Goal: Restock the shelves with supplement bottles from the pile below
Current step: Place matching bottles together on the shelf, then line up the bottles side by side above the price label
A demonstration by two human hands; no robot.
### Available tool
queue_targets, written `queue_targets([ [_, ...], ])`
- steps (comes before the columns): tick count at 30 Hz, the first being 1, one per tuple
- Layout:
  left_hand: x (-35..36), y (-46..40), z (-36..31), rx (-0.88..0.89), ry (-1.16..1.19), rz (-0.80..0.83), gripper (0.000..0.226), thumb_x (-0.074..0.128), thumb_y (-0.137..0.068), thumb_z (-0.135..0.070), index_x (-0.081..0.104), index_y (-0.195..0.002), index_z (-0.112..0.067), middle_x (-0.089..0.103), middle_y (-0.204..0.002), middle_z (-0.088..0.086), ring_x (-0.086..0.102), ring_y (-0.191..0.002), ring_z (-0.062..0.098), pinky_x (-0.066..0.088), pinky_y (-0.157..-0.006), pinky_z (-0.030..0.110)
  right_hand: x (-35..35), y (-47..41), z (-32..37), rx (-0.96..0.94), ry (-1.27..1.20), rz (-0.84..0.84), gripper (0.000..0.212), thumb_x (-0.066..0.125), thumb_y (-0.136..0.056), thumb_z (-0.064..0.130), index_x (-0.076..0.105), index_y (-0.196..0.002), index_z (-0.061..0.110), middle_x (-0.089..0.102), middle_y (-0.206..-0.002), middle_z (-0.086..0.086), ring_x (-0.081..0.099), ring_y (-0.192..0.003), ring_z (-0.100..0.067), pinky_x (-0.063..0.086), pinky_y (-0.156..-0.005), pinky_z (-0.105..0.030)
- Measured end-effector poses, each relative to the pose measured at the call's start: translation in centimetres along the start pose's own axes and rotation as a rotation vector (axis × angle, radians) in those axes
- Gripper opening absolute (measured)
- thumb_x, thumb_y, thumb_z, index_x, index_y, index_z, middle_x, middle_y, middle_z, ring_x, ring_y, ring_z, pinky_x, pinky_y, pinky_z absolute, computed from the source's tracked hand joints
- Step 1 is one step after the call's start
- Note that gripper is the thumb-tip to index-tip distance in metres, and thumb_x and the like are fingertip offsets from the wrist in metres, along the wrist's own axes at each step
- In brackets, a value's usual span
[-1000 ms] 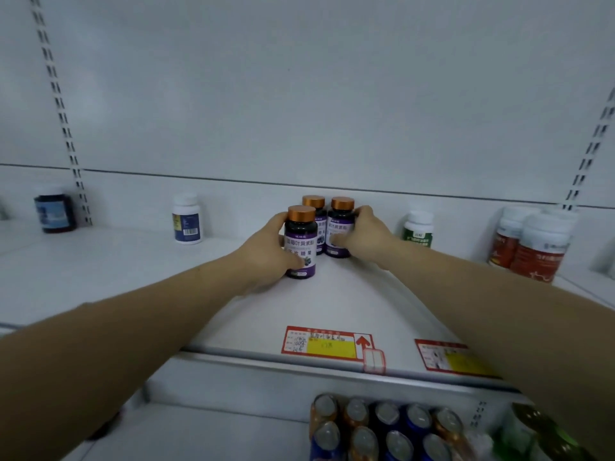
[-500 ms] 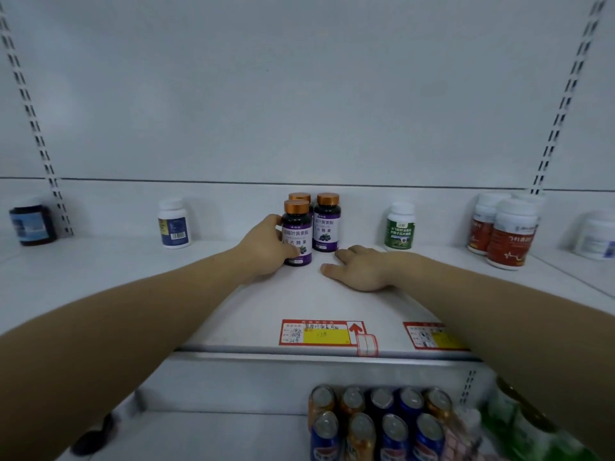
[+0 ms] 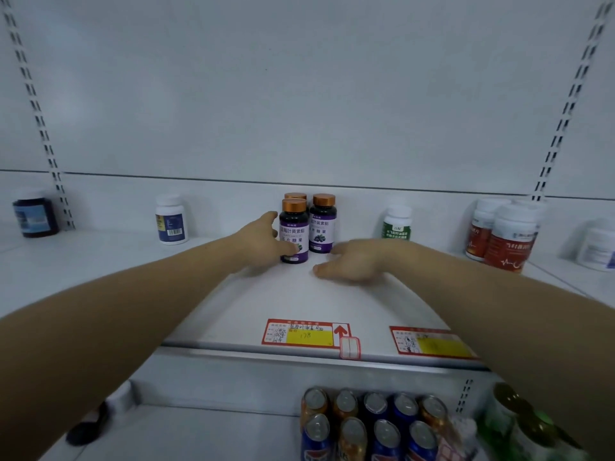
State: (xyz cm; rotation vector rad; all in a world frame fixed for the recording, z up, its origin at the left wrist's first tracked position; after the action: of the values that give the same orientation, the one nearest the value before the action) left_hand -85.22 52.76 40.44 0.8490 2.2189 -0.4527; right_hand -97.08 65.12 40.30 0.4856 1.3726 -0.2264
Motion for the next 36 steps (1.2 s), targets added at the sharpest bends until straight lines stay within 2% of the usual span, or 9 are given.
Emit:
queue_targets([
  [3, -2.0, 1.3, 0.2, -0.014, -0.087, 0.002, 0.080, 0.065, -0.086, -0.039, 0.018, -0.149, -0.024, 0.034, -0.151, 0.004, 0.042, -0.130, 0.024, 0.037, -0.101, 0.033, -5.0, 0.6, 0.6, -0.059, -0.017, -0.281, 0.053, 0.048, -0.094, 0.050, 0.046, -0.135, 0.017, 0.050, -0.137, -0.010, 0.048, -0.121, -0.027, 0.038, -0.090, -0.030],
  [5, -3.7, 2.9, 0.8, -0.013, -0.191, -0.012, 0.072, 0.062, -0.087, -0.043, 0.025, -0.147, -0.027, 0.034, -0.150, 0.002, 0.043, -0.130, 0.023, 0.036, -0.101, 0.032, -7.4, 0.1, 1.9, -0.088, -0.025, -0.415, 0.066, 0.048, -0.089, 0.060, 0.042, -0.138, 0.017, 0.047, -0.139, -0.009, 0.047, -0.122, -0.027, 0.040, -0.091, -0.034],
  [7, -5.6, 4.8, 2.1, -0.022, -0.285, -0.043, 0.068, 0.059, -0.087, -0.048, 0.029, -0.145, -0.029, 0.035, -0.150, -0.001, 0.044, -0.128, 0.021, 0.034, -0.099, 0.028, -8.4, -0.6, 4.4, -0.148, -0.026, -0.449, 0.074, 0.047, -0.087, 0.064, 0.034, -0.144, 0.019, 0.038, -0.147, -0.008, 0.039, -0.131, -0.027, 0.036, -0.099, -0.036],
  [13, -12.4, 12.4, 8.7, -0.123, -0.380, -0.128, 0.064, 0.057, -0.088, -0.050, 0.033, -0.143, -0.029, 0.034, -0.151, -0.003, 0.038, -0.132, 0.019, 0.029, -0.101, 0.026, -6.5, -1.4, 17.5, -0.389, -0.002, -0.410, 0.069, 0.047, -0.089, 0.060, 0.034, -0.146, 0.022, 0.035, -0.151, -0.003, 0.034, -0.136, -0.023, 0.031, -0.103, -0.033],
  [20, -22.4, 24.3, 20.2, -0.316, -0.447, -0.219, 0.067, 0.056, -0.086, -0.054, 0.031, -0.144, -0.031, 0.032, -0.152, -0.003, 0.037, -0.134, 0.020, 0.030, -0.105, 0.030, -1.9, -0.4, 38.6, -0.645, -0.026, -0.358, 0.067, 0.046, -0.089, 0.061, 0.040, -0.141, 0.020, 0.042, -0.146, -0.005, 0.042, -0.129, -0.026, 0.036, -0.095, -0.034],
  [24, -27.1, 31.1, 27.5, -0.451, -0.459, -0.238, 0.068, 0.056, -0.087, -0.052, 0.030, -0.145, -0.029, 0.035, -0.151, 0.000, 0.041, -0.131, 0.021, 0.035, -0.105, 0.033, 2.2, 1.4, 51.4, -0.814, -0.063, -0.280, 0.070, 0.044, -0.091, 0.061, 0.033, -0.147, 0.020, 0.032, -0.153, -0.004, 0.035, -0.136, -0.024, 0.033, -0.103, -0.034],
  [28, -30.0, 36.3, 35.9, -0.584, -0.405, -0.226, 0.069, 0.057, -0.087, -0.050, 0.029, -0.146, -0.026, 0.032, -0.152, 0.000, 0.038, -0.134, 0.020, 0.033, -0.106, 0.031, 7.0, 3.4, 62.7, -0.983, -0.088, -0.204, 0.067, 0.046, -0.092, 0.058, 0.033, -0.146, 0.021, 0.034, -0.152, -0.006, 0.038, -0.134, -0.026, 0.034, -0.104, -0.038],
  [31, -30.5, 38.0, 42.1, -0.655, -0.353, -0.226, 0.069, 0.057, -0.088, -0.049, 0.029, -0.146, -0.025, 0.032, -0.152, 0.000, 0.040, -0.132, 0.020, 0.034, -0.103, 0.029, 11.7, 2.5, 68.8, -1.025, -0.062, -0.120, 0.067, 0.045, -0.092, 0.058, 0.033, -0.147, 0.022, 0.034, -0.152, -0.006, 0.038, -0.135, -0.027, 0.034, -0.105, -0.040],
  [36, -30.0, 36.7, 53.1, -0.754, -0.229, -0.182, 0.069, 0.058, -0.088, -0.048, 0.030, -0.146, -0.023, 0.030, -0.152, 0.001, 0.035, -0.136, 0.020, 0.031, -0.107, 0.030, 20.3, -4.9, 74.2, -0.932, -0.043, 0.019, 0.060, 0.048, -0.089, 0.057, 0.044, -0.137, 0.020, 0.049, -0.139, -0.008, 0.049, -0.118, -0.027, 0.041, -0.092, -0.037],
])
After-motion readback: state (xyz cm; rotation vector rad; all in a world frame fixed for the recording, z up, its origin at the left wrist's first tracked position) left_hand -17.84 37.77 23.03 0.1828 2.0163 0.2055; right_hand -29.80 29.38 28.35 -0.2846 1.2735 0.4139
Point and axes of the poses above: each hand's wrist, its own y-axis away from the middle knuckle, its own x-axis out of the palm, z = x × y, the point moved 4 cm from there along -y, towards the middle knuckle
